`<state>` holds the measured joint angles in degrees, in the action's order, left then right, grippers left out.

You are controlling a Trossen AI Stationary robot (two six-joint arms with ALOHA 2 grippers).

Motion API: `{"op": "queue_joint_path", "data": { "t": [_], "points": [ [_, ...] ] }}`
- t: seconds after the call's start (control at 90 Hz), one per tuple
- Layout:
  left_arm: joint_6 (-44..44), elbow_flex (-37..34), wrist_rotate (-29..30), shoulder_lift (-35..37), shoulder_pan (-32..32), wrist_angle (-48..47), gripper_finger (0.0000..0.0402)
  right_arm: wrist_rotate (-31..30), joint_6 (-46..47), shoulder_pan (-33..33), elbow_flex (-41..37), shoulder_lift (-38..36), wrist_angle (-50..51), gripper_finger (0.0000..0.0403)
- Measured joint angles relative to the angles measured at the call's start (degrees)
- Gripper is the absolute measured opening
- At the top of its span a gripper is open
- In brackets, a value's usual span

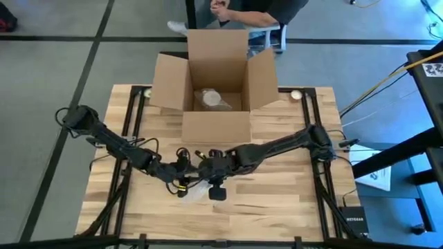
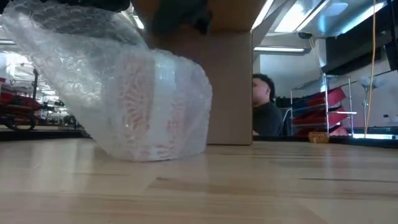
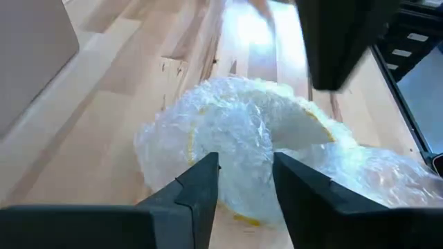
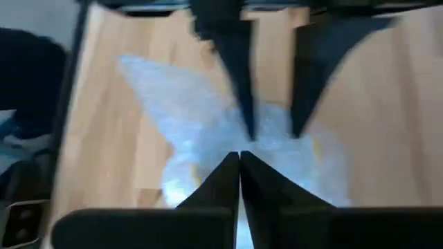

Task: Wrap mug
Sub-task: Wrap the yellow mug with the bubble wrap

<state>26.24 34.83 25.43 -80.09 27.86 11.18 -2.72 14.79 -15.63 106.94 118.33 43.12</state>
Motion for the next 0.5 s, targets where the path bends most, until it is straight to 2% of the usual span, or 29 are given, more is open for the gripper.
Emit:
{"op": "queue_joint_path", "data": {
  "t": [0.133, 0.311, 0.5],
  "points": [
    [0.0, 0.0, 0.0, 0.0, 0.0, 0.0, 0.0123, -5.8, 0.4, 0.3, 0.0, 0.8, 0.8, 0.0001],
    [-0.1, 0.0, 0.1, 0.0, 0.0, 0.3, 0.0123, -2.4, 0.4, 0.4, 0.0, 7.3, 0.2, 0.0001],
    [-0.1, 0.0, -0.1, 0.0, 0.0, 0.7, 0.0123, -0.7, 0.4, 0.4, 0.4, 10.9, -1.9, 0.0001]
  ]
}}
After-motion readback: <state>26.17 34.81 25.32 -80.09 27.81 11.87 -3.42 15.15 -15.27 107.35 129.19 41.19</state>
